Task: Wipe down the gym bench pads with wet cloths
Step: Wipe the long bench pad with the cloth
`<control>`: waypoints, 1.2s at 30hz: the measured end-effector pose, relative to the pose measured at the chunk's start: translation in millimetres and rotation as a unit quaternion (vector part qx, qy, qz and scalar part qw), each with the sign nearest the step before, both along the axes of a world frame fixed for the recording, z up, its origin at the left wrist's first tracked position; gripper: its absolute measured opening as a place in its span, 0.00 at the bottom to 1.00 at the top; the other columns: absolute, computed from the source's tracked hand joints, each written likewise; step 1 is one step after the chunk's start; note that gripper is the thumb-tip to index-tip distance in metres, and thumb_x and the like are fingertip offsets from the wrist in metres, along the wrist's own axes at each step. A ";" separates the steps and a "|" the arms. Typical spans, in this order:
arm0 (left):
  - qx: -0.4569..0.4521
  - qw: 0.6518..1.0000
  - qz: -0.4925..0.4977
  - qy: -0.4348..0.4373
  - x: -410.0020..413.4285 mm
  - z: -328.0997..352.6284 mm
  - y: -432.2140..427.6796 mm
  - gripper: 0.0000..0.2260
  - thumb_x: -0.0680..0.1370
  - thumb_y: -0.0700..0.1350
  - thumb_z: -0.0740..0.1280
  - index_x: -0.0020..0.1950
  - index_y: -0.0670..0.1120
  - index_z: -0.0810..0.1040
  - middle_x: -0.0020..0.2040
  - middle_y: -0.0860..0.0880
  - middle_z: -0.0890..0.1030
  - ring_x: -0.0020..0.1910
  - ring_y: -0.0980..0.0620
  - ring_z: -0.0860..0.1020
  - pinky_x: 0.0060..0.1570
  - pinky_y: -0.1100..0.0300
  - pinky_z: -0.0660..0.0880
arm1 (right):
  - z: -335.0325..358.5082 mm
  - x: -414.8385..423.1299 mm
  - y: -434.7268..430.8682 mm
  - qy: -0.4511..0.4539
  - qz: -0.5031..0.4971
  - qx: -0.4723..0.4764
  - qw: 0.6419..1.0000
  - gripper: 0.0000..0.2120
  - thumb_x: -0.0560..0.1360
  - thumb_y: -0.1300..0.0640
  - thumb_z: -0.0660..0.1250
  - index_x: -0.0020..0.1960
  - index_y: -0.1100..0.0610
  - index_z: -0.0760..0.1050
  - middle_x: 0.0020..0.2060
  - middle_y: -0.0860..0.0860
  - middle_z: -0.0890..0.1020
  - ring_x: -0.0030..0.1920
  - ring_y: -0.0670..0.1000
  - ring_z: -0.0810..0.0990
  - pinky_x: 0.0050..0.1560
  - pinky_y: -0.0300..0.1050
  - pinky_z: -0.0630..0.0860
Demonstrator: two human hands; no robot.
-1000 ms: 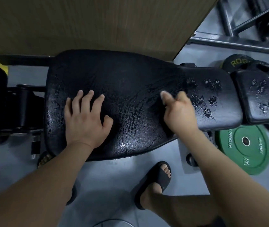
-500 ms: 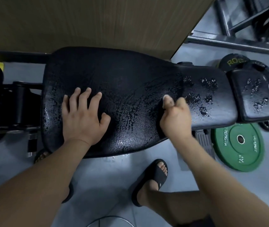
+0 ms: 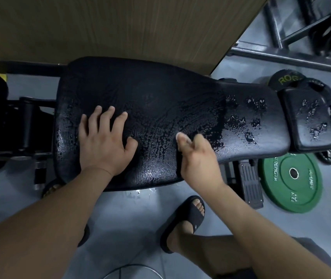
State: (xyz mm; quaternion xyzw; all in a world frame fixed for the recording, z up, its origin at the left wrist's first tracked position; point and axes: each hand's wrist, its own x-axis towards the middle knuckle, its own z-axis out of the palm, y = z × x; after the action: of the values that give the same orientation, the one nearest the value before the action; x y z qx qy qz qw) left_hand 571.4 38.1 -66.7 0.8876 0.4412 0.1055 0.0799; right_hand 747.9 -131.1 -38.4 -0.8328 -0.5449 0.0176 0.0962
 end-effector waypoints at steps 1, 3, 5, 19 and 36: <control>0.001 1.000 0.001 -0.001 0.0 0.1 0.0 0.28 0.75 0.56 0.60 0.74 0.51 0.71 0.76 0.44 0.69 0.78 0.40 0.60 0.77 0.36 0.53 | 1.3 4.5 -3.3 -0.001 0.023 -0.004 1.000 0.20 0.75 0.67 0.60 0.65 0.59 0.77 0.39 0.54 0.66 0.38 0.56 0.69 0.36 0.46 0.63; 0.000 1.000 0.000 -0.002 0.3 0.3 -0.2 0.27 0.75 0.56 0.60 0.74 0.51 0.71 0.75 0.45 0.69 0.78 0.40 0.60 0.77 0.36 0.53 | -1.0 31.2 -1.3 -0.008 -0.012 -0.005 1.000 0.18 0.78 0.62 0.59 0.66 0.56 0.77 0.39 0.55 0.66 0.36 0.56 0.69 0.33 0.49 0.70; -0.001 1.000 0.001 0.002 0.5 -0.2 -0.6 0.27 0.75 0.57 0.59 0.74 0.51 0.71 0.76 0.45 0.69 0.78 0.40 0.60 0.77 0.36 0.53 | -3.1 57.6 7.9 -0.028 -0.098 0.001 0.995 0.19 0.75 0.60 0.53 0.59 0.57 0.78 0.38 0.55 0.66 0.34 0.56 0.67 0.32 0.54 0.75; -0.050 0.998 0.003 0.043 4.9 12.0 -6.2 0.26 0.79 0.55 0.60 0.77 0.51 0.67 0.78 0.43 0.65 0.79 0.40 0.56 0.78 0.36 0.51 | 7.7 55.7 -33.4 -0.055 -0.048 -0.057 0.996 0.25 0.72 0.64 0.65 0.67 0.49 0.77 0.43 0.55 0.70 0.41 0.61 0.75 0.37 0.49 0.68; -0.036 0.996 -0.084 -0.014 123.7 7.9 -91.0 0.21 0.79 0.47 0.61 0.72 0.49 0.71 0.75 0.44 0.69 0.77 0.43 0.62 0.78 0.39 0.54 | -3.2 77.9 -68.4 -0.004 -0.108 -0.002 0.994 0.20 0.69 0.67 0.61 0.59 0.57 0.76 0.42 0.55 0.68 0.41 0.60 0.72 0.38 0.50 0.68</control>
State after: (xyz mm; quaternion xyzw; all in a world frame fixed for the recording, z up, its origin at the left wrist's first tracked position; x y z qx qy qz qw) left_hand 695.1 -52.9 -58.8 0.9164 0.3676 0.0947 0.1266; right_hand 825.9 -199.6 -41.7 -0.8869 -0.4523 0.0050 0.0937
